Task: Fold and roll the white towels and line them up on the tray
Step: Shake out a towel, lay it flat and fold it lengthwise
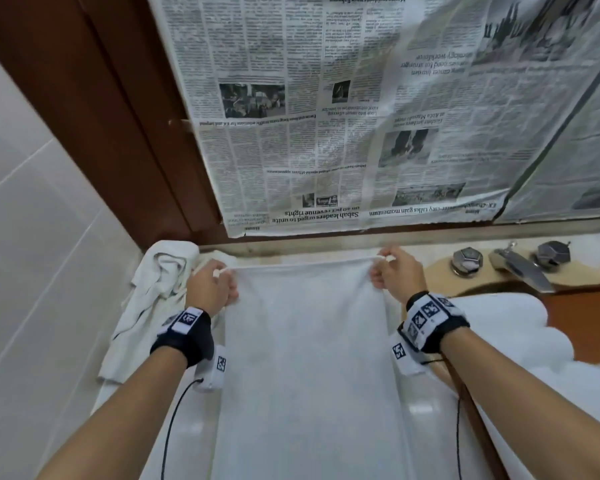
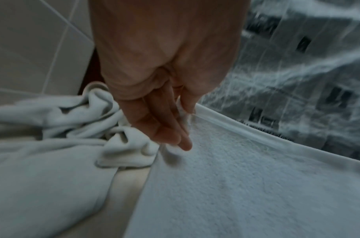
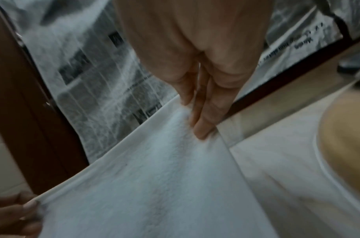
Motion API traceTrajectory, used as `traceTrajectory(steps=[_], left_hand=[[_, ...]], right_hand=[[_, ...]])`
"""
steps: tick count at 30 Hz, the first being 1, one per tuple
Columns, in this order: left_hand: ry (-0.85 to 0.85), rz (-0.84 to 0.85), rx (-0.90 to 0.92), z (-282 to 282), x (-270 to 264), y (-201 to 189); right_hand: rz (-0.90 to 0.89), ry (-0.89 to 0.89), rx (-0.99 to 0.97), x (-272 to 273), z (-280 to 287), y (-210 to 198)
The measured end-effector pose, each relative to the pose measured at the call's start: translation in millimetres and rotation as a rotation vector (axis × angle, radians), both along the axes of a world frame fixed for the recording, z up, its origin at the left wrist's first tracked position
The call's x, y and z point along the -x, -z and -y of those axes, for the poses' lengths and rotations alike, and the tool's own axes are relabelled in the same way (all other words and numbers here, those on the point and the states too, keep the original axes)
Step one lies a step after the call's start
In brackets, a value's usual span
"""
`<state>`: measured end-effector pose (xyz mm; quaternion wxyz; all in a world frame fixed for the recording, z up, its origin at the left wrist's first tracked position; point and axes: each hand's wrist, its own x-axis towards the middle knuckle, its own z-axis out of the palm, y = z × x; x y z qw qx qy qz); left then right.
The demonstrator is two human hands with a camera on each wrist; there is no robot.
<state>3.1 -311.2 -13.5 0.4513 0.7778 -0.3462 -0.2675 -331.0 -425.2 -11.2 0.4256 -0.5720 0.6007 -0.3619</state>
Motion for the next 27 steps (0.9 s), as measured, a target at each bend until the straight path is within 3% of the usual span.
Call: traceTrajectory(steps=[6,9,15,18,21,23,27], left_hand=[[0.093,0.108,-0.229,36.2,-26.8,61.1],[0.125,0.274,-0.328,37.7,-27.5,73.9],[0.214,0.376,-0.291,22.1,-11.8,70.8],[0.407,0.456,-0.228,-23.0,16.2,85.5],[0.582,0.596,-0.372,-53.3,40.9,106.1],[0.593,0.696,-0.478,-52.7,48.7,117.7],[0.55,0.713,-0.567,-43.3,46.2,127.3]], right_hand=[[-0.179,0.031,-0.107,-13.7,32.0,66.5],[-0.295,0.001,-0.122,-15.8,35.9,86.7],[-0.288,-0.15,-0.092,-18.6,12.7,76.1],[-0.459,-0.309,0.08,-17.7,-41.9,79.2],[-0.75,-0.563,0.052,-25.2,-79.7,94.7],[-0.933,-0.644,-0.02,-32.0,-82.4,105.6],[-1.017,-0.67,-0.038,-35.2,-65.7,115.6]])
